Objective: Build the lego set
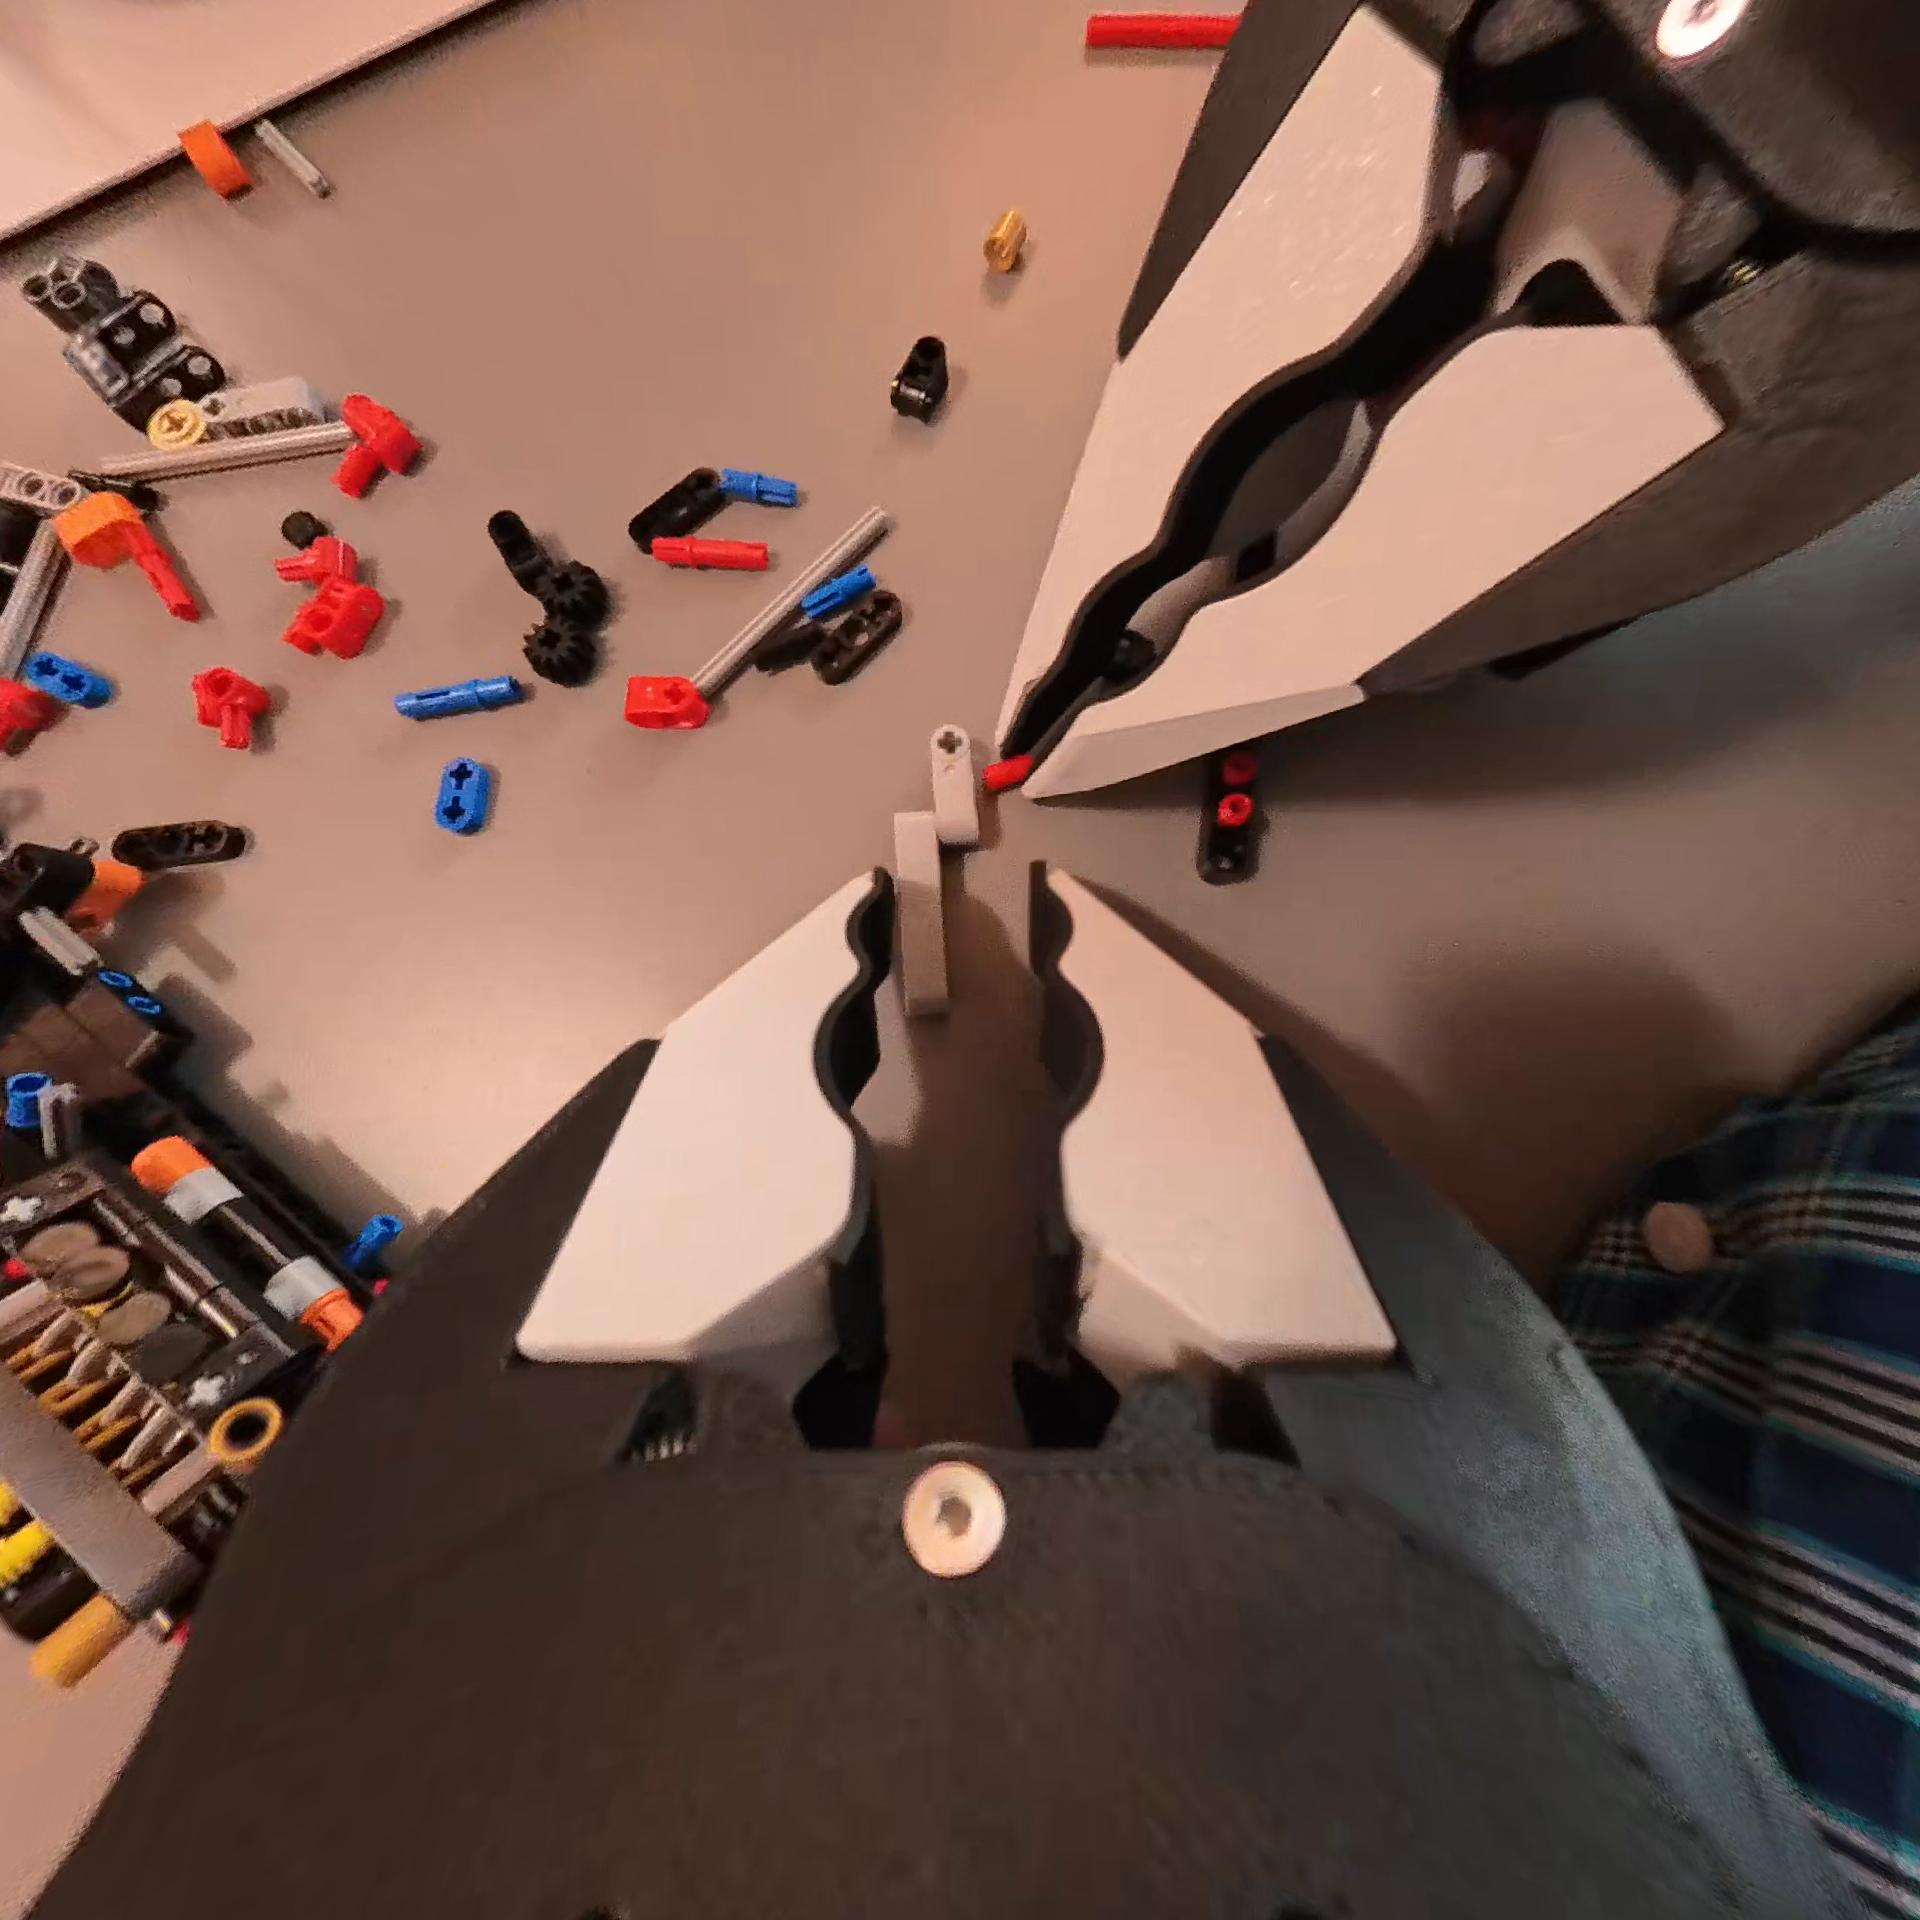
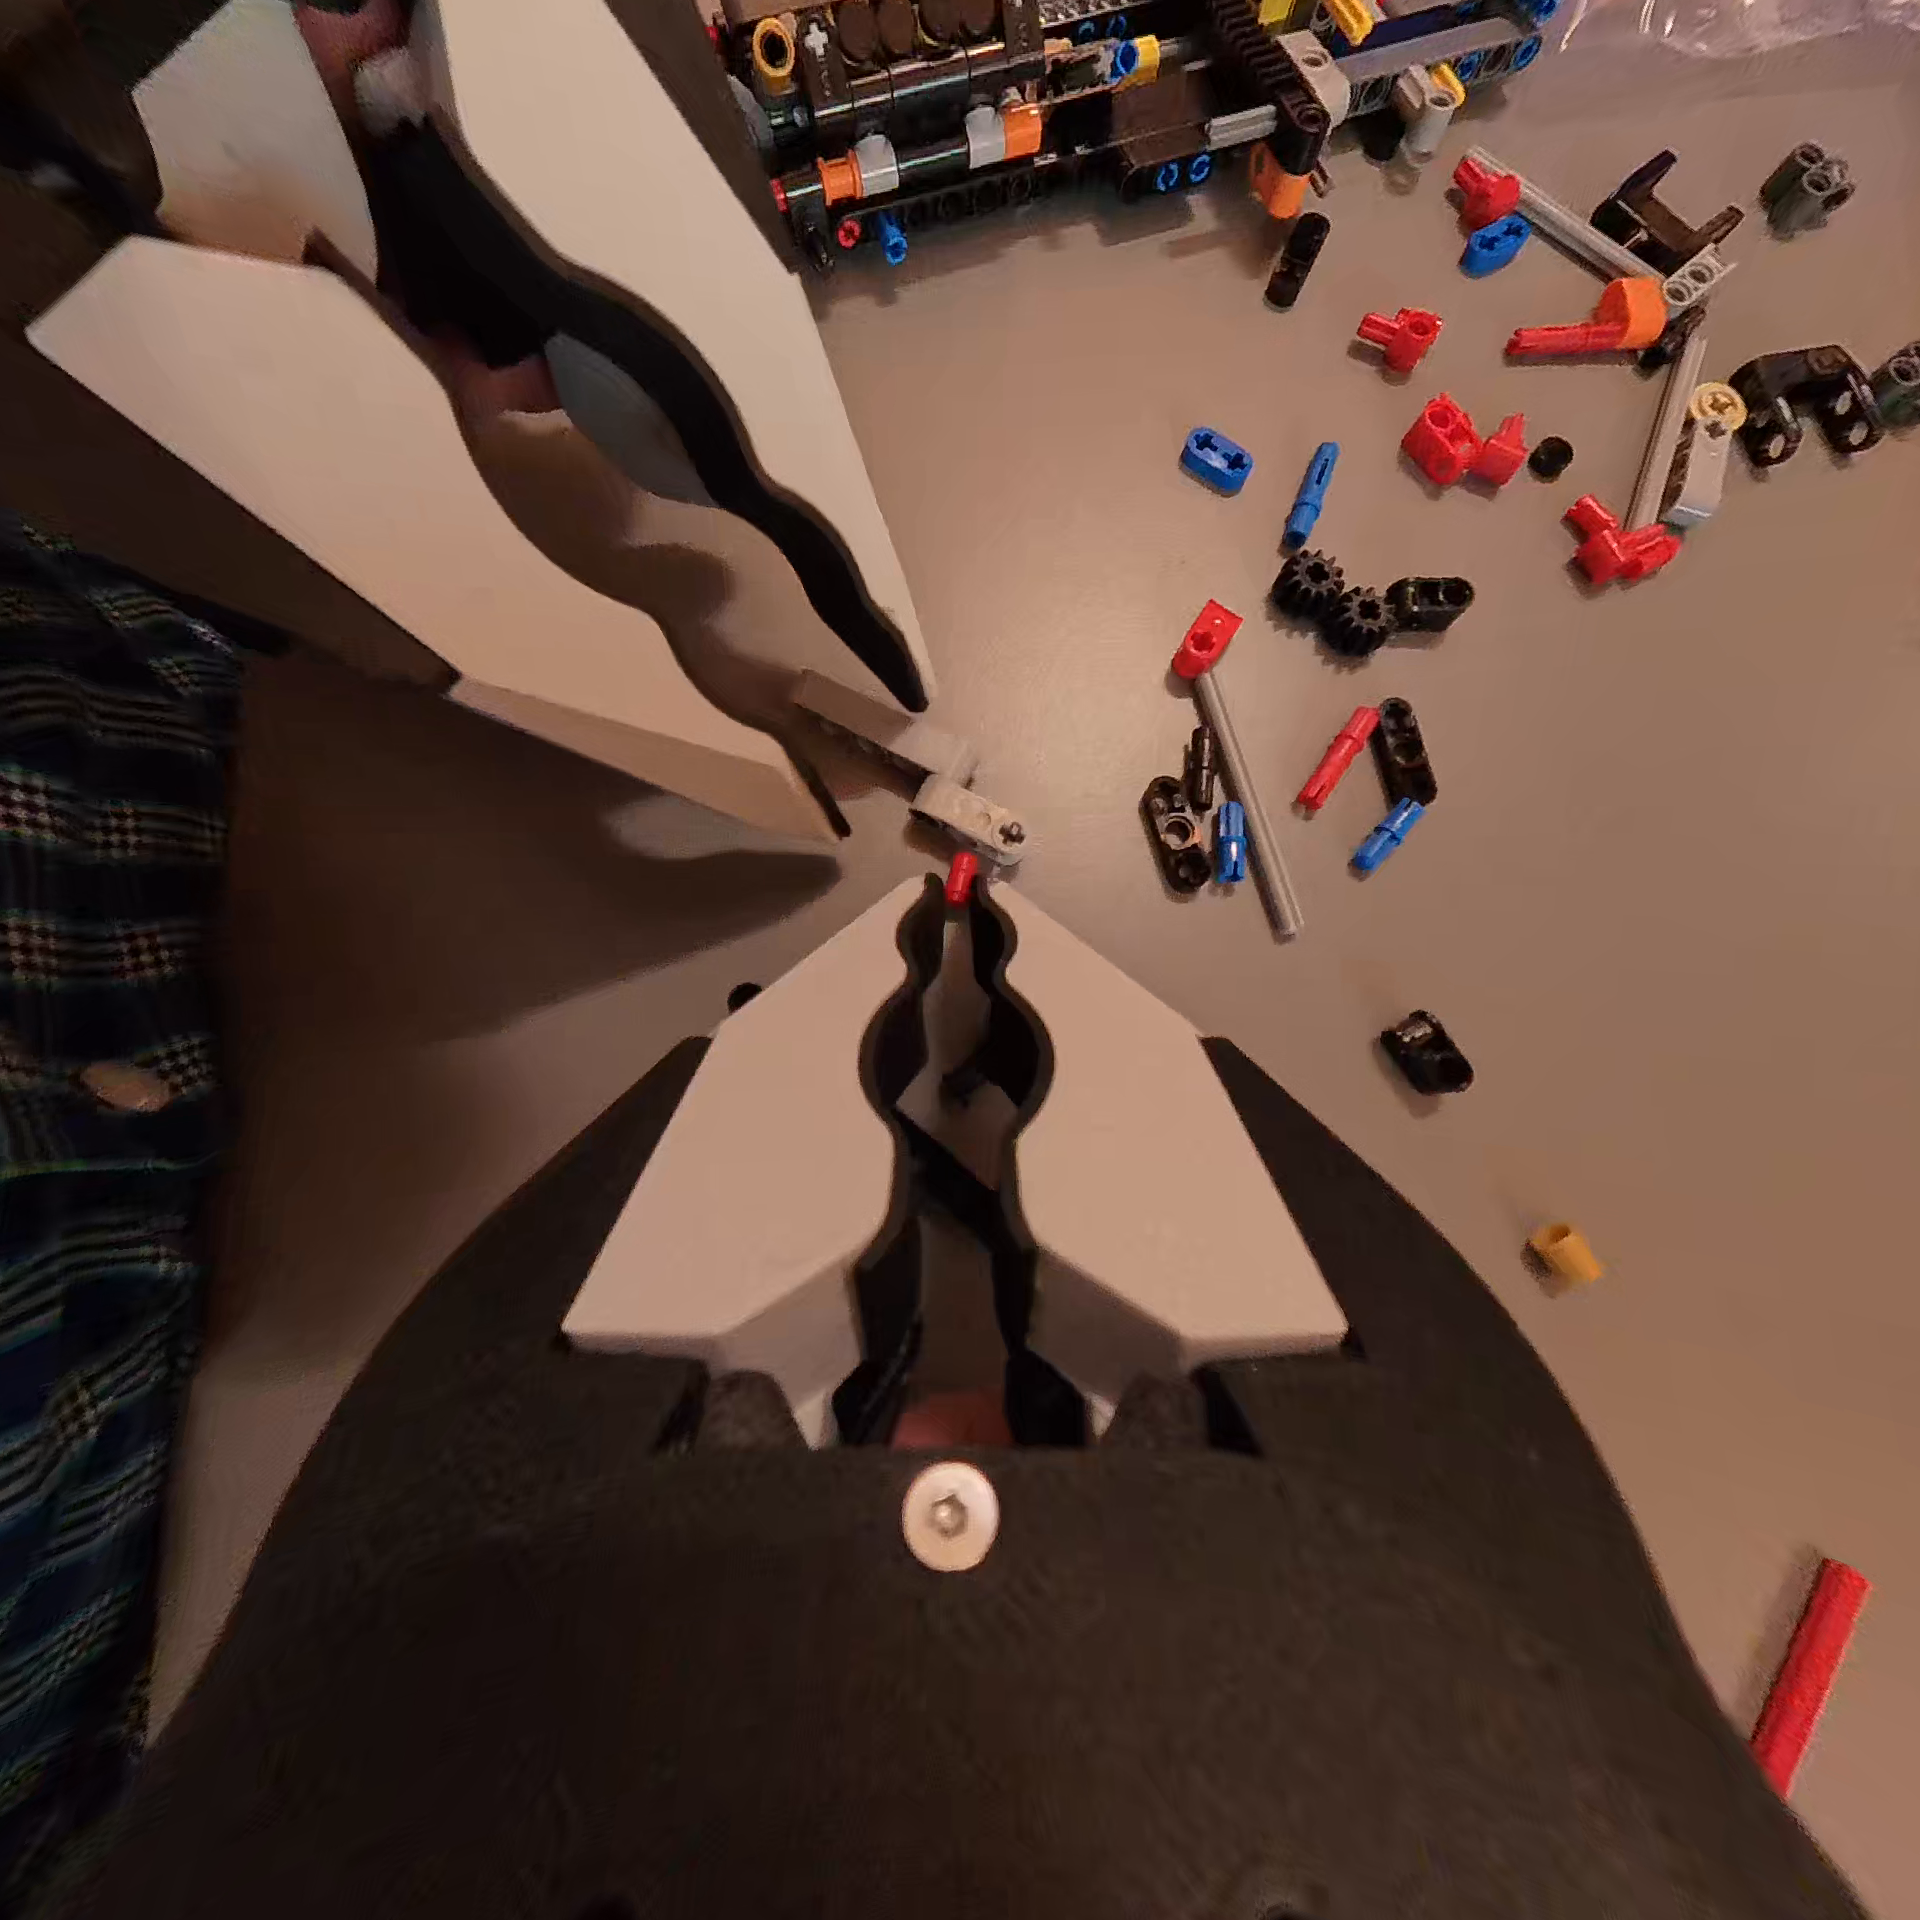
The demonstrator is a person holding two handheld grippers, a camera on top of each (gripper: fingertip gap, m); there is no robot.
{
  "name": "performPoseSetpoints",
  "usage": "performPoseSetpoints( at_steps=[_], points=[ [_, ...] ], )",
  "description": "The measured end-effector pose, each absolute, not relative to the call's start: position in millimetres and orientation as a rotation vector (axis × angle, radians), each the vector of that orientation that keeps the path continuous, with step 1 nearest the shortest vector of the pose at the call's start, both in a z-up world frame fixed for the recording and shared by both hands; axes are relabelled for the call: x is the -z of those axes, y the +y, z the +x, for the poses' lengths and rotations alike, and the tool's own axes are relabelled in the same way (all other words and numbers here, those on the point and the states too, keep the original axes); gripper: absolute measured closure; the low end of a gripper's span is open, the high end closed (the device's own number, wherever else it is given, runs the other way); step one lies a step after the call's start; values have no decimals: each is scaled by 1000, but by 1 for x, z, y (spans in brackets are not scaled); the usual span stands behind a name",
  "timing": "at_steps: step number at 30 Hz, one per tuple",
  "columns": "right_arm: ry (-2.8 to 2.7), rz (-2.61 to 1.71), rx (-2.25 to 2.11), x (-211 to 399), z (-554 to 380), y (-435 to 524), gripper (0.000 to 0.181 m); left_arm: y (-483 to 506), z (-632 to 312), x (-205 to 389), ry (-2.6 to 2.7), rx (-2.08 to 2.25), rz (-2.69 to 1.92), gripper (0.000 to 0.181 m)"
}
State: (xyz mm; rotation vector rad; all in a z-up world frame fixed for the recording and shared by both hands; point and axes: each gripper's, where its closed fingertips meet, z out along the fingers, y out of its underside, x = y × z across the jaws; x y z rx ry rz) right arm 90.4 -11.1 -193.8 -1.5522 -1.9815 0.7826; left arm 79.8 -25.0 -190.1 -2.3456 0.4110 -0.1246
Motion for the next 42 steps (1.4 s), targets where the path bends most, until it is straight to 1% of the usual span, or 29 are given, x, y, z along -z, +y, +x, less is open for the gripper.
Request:
performPoseSetpoints(
  at_steps=[3, 5, 7, 9, 12, 17, 20, 24, 26, 30, 42],
  points=[
    [-1981, -1540, -792, 194, 89, -11, 178, -23, 77, 186, 420, 161, -2335, 154],
    [-1983, -1537, -795, 194, 87, -9, 178, -22, 76, 187, 474, 155, -2335, 156],
    [-1984, -1533, -810, 194, 86, -9, 178, -19, 74, 189, 502, 148, -2329, 162],
    [-1986, -1527, -822, 194, 84, -9, 178, -18, 74, 195, 514, 158, -2351, 163],
    [-1993, -1516, -815, 194, 81, -8, 178, -16, 73, 195, 506, 143, -2345, 170],
    [-1999, -1495, -800, 193, 80, -7, 178, -16, 72, 195, 524, 125, -2330, 170],
    [-1999, -1491, -802, 193, 80, -7, 178, -14, 69, 192, 557, 88, -2313, 155],
    [-1998, -1490, -806, 194, 79, -7, 179, -11, 70, 190, 621, 91, -2292, 148],
    [-2000, -1485, -806, 193, 79, -7, 178, -10, 71, 192, 658, 84, -2299, 151],
    [-1999, -1479, -807, 193, 78, -6, 178, -7, 74, 194, 698, 115, -2307, 165],
    [-1987, -1458, -807, 192, 77, -2, 179, -5, 74, 195, 684, 160, -2293, 167]
  ],
)
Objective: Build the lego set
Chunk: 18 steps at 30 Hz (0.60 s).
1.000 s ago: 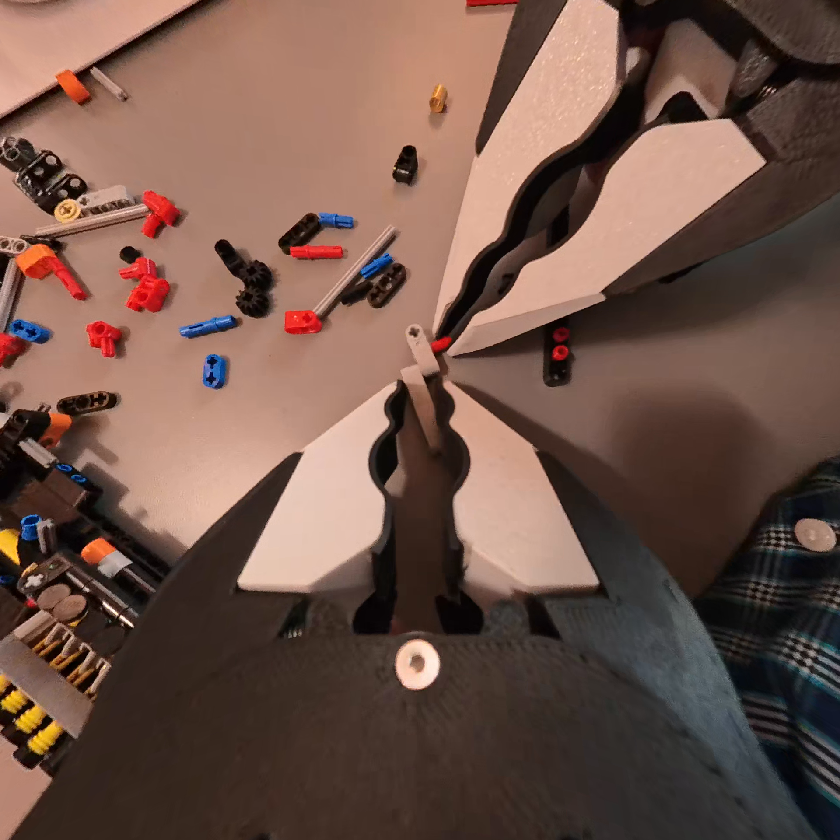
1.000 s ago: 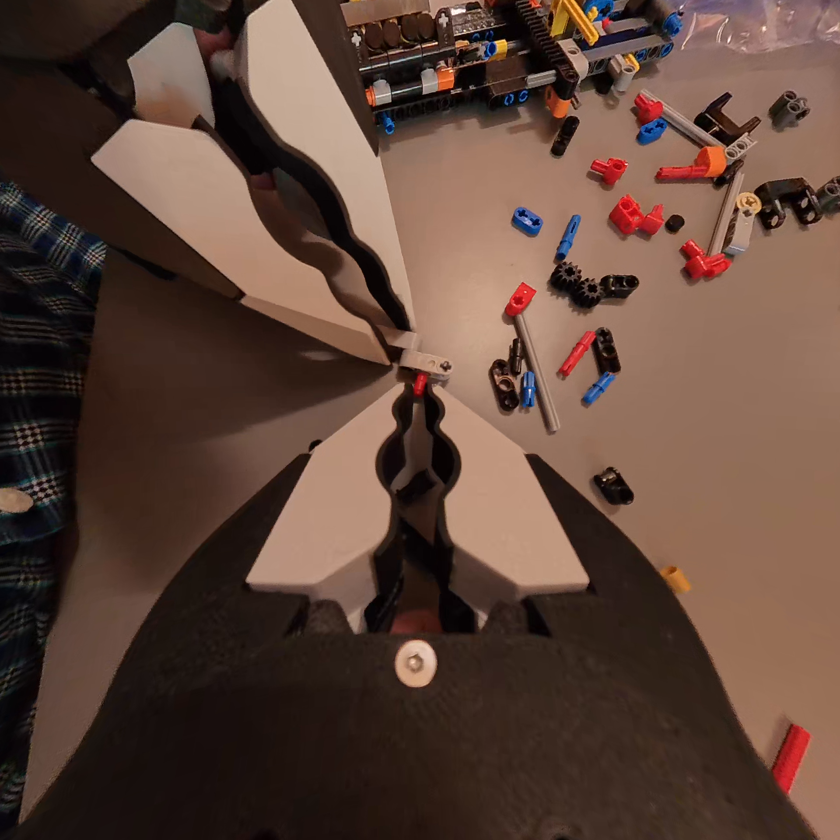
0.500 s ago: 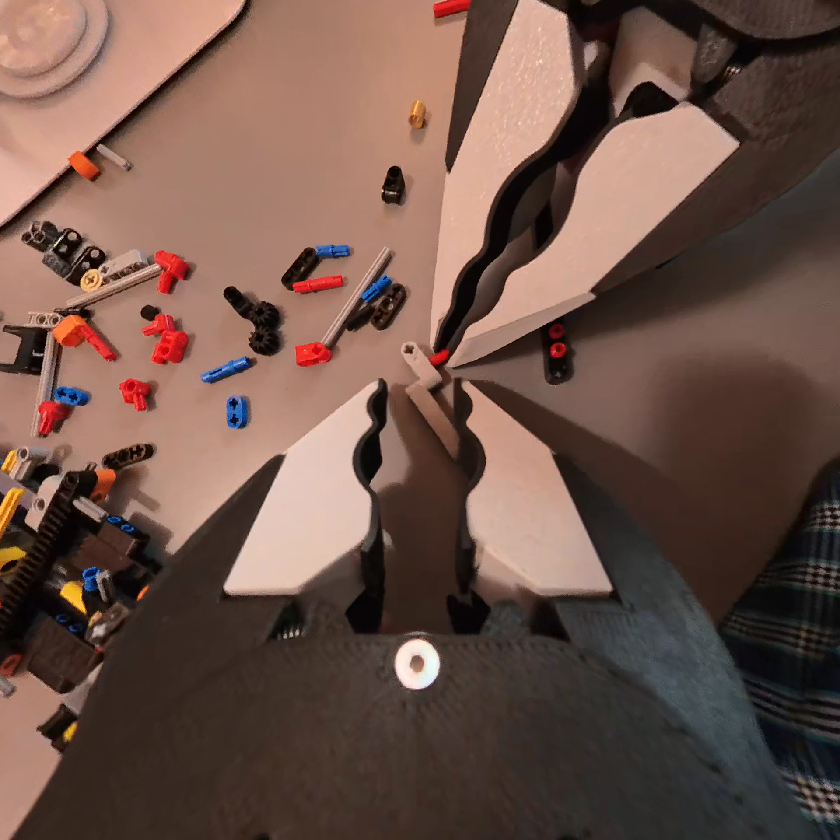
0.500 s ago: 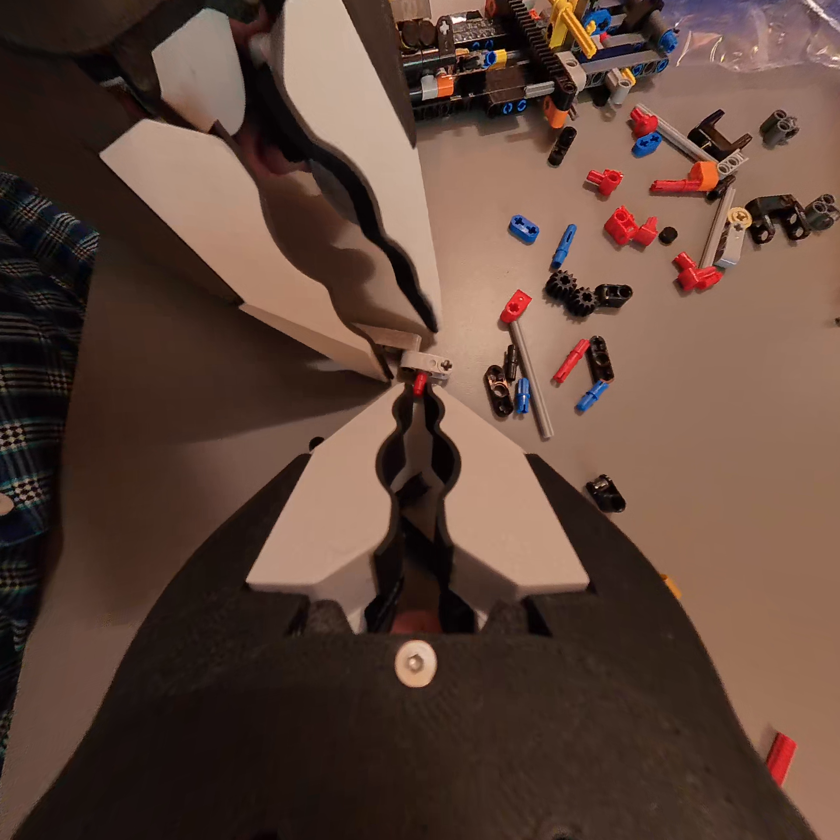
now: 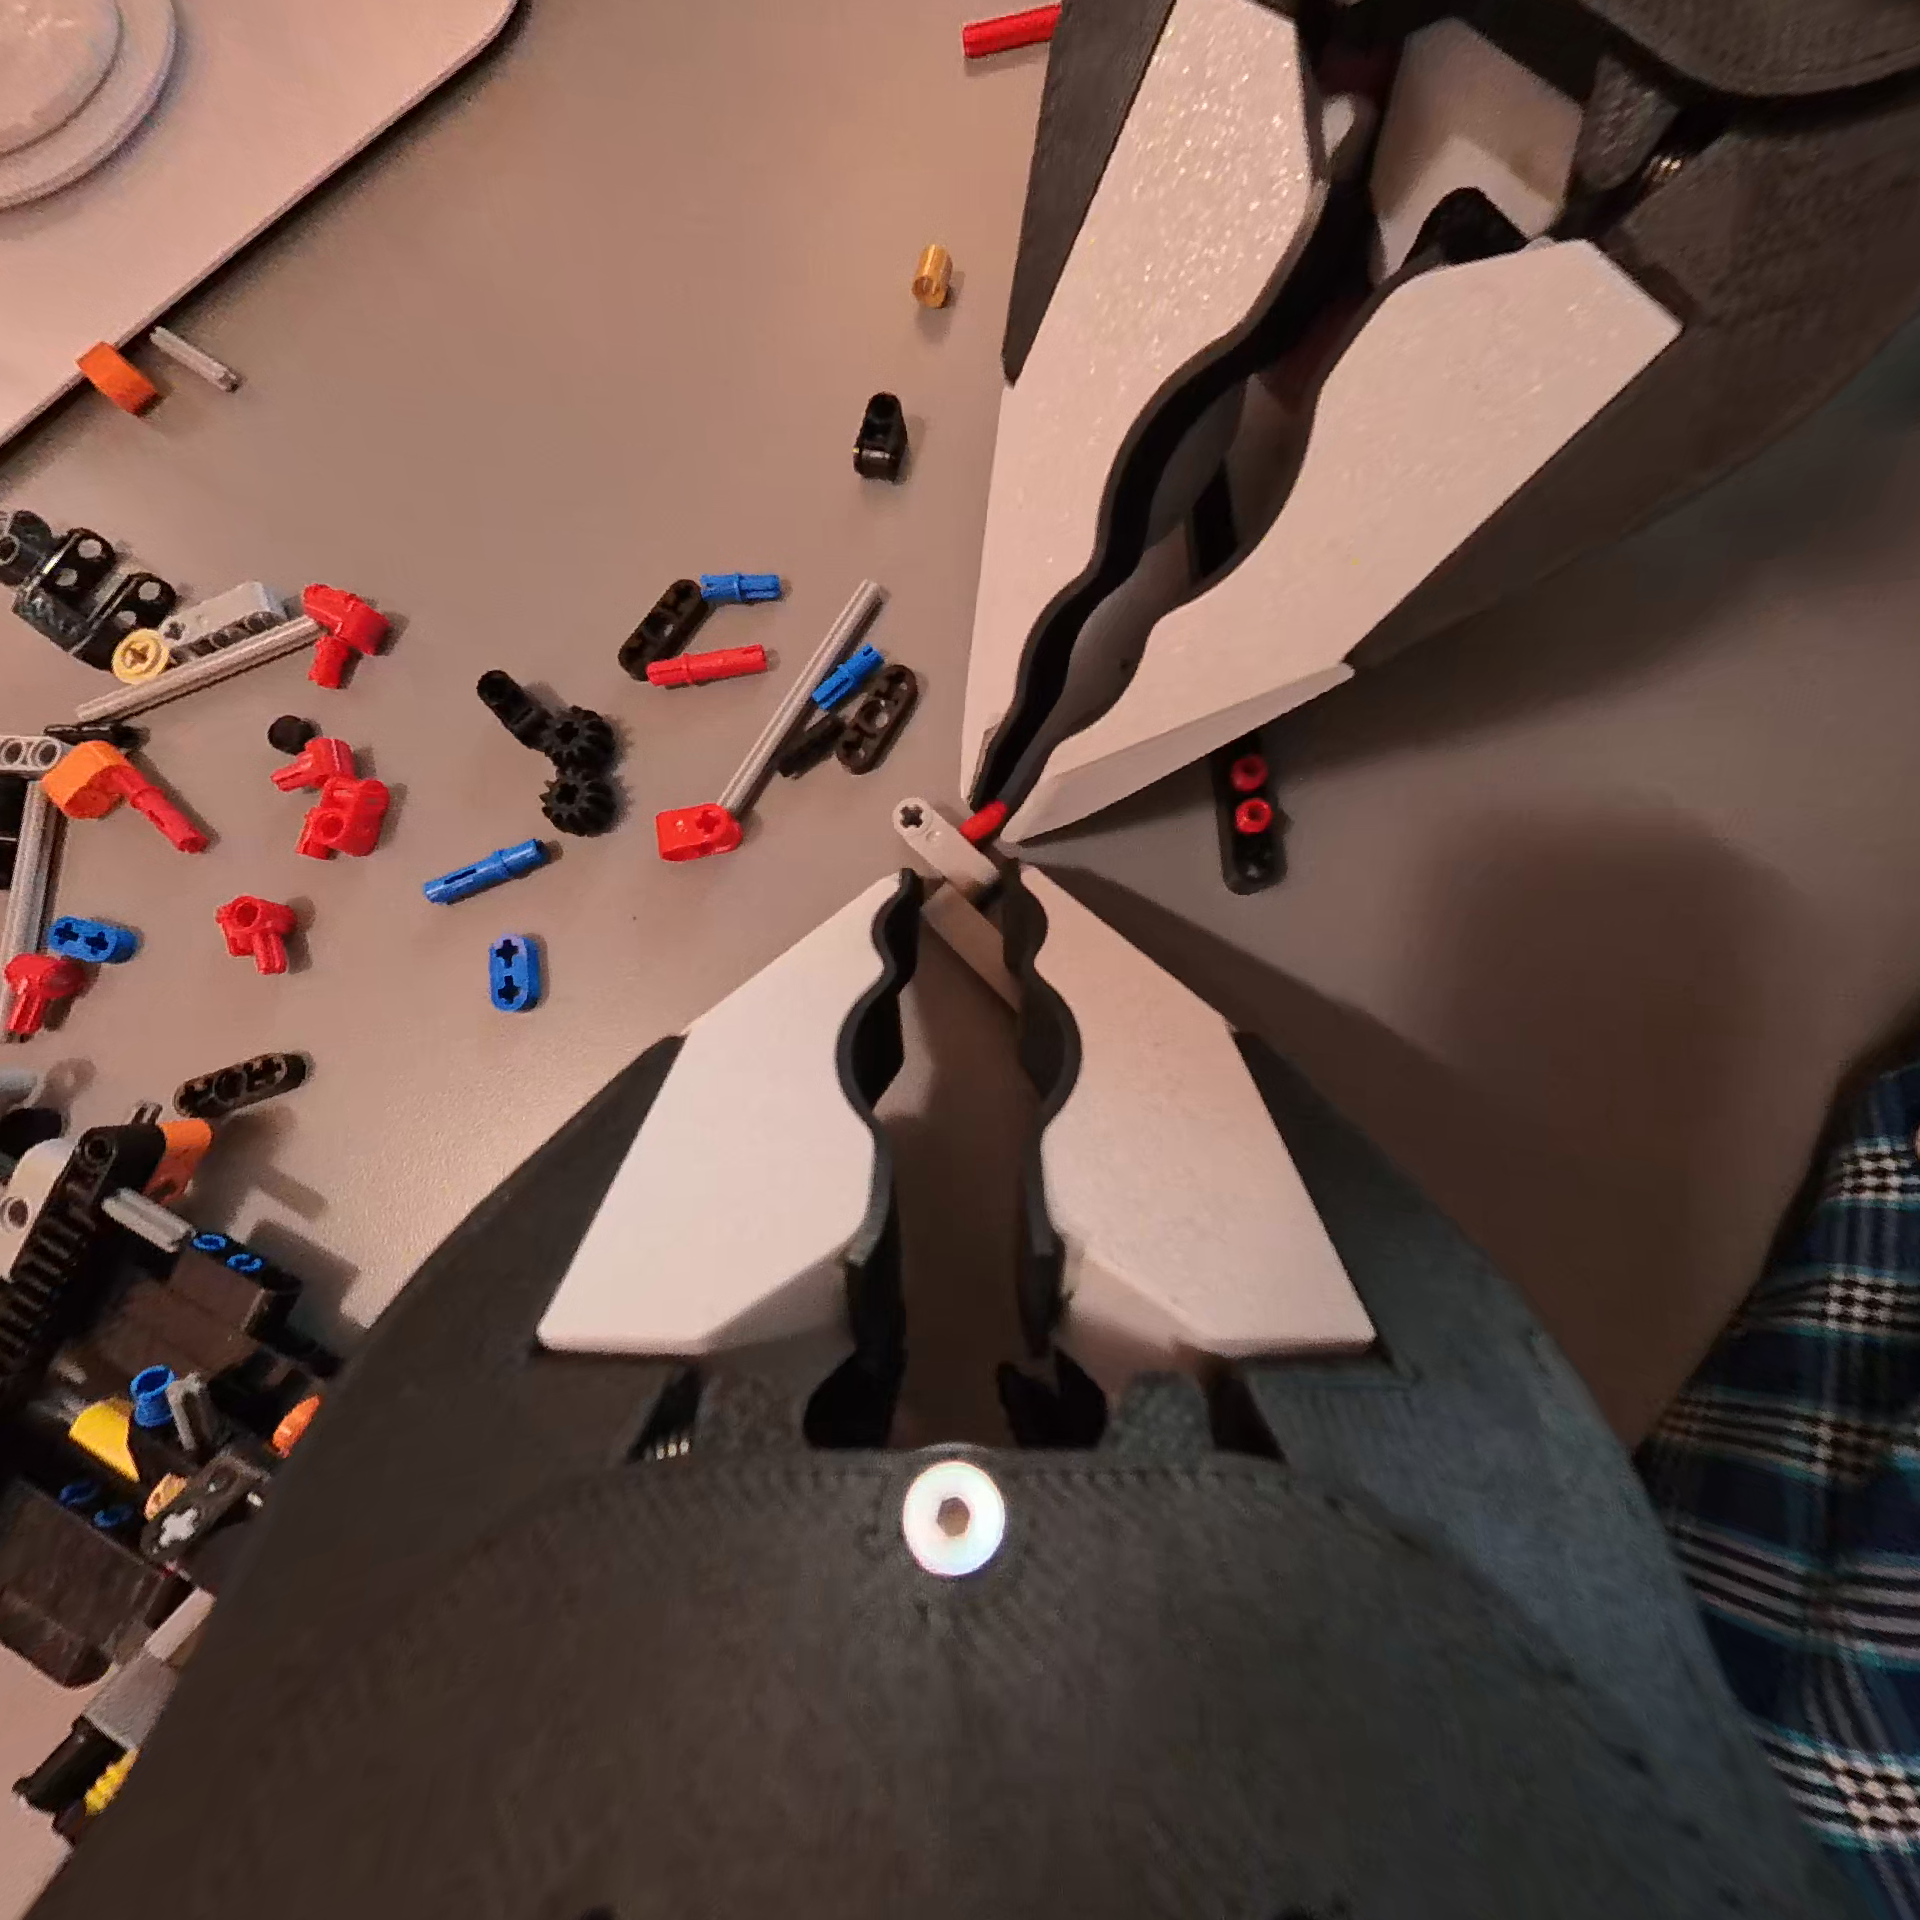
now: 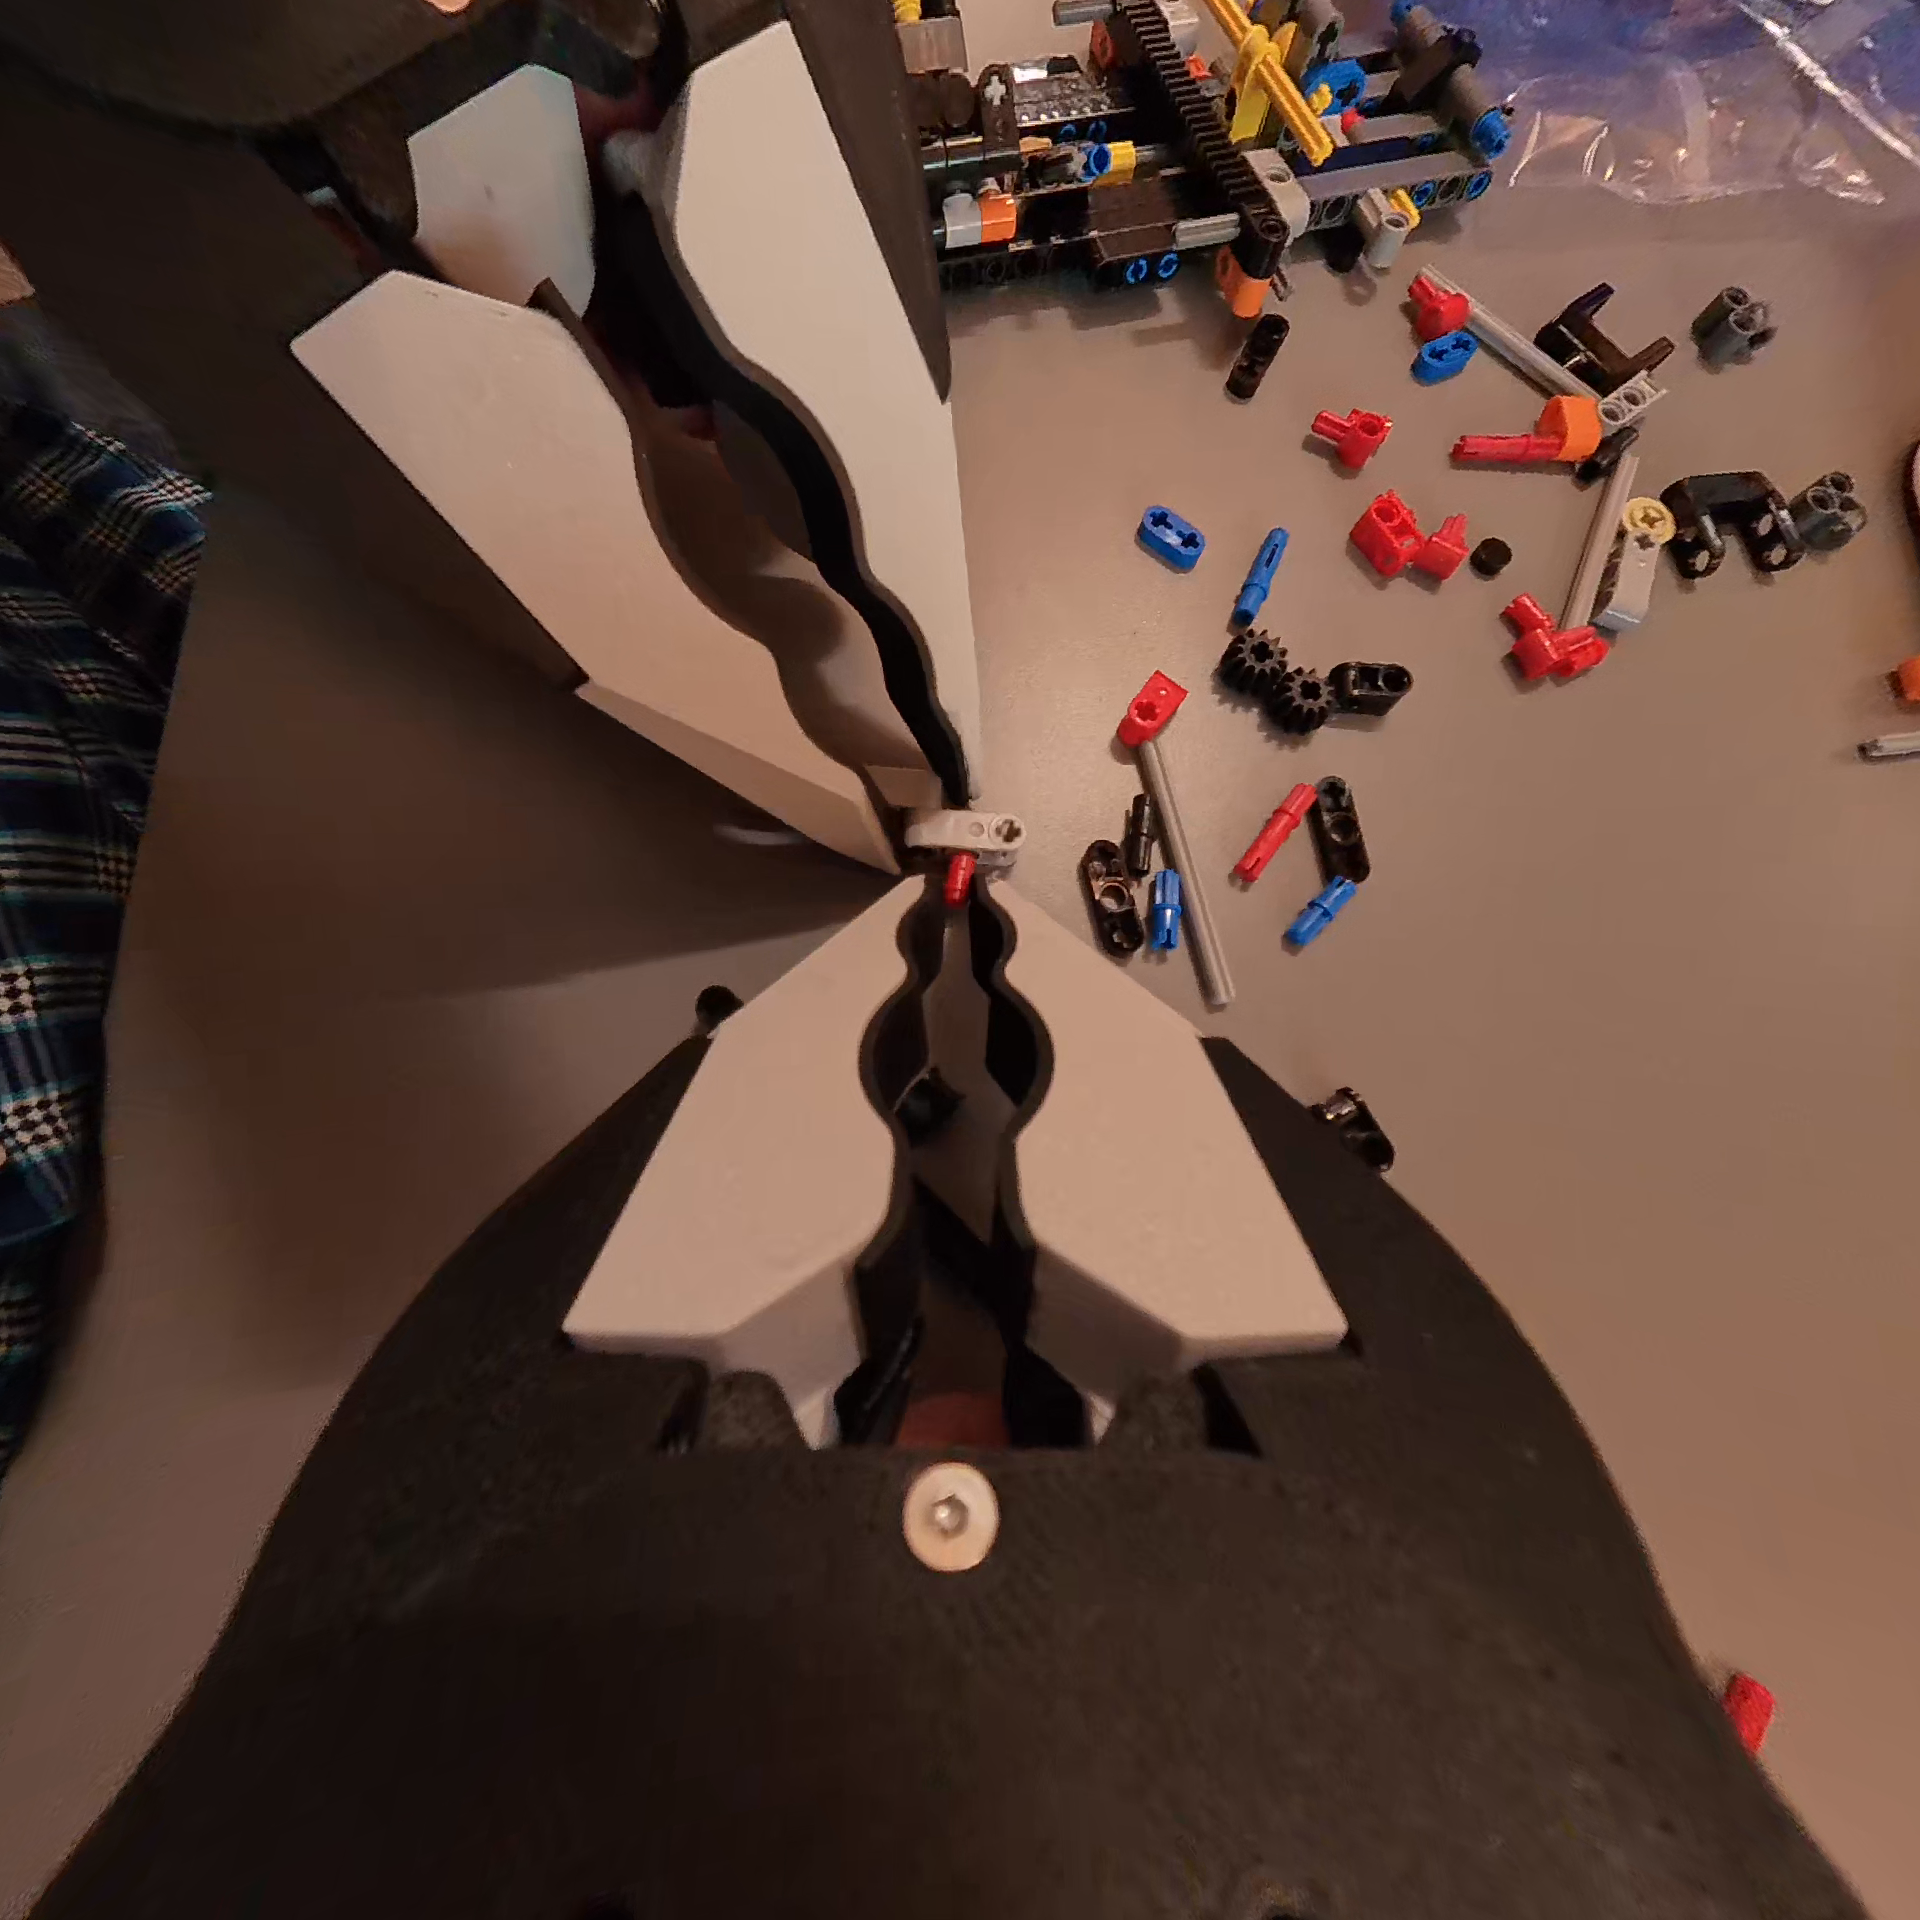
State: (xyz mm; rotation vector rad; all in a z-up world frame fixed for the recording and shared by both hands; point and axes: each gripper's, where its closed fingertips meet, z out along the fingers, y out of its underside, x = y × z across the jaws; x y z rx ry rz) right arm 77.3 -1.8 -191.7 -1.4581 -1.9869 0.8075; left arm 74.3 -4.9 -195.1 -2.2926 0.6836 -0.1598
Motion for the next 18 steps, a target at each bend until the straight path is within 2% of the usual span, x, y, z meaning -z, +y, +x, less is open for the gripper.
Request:
performPoseSetpoints(
  at_steps=[18],
  points=[
    [-2147, -1280, -794, 194, 78, -1, 179, -4, 80, 196, 739, 181, -2267, 171]
  ],
)
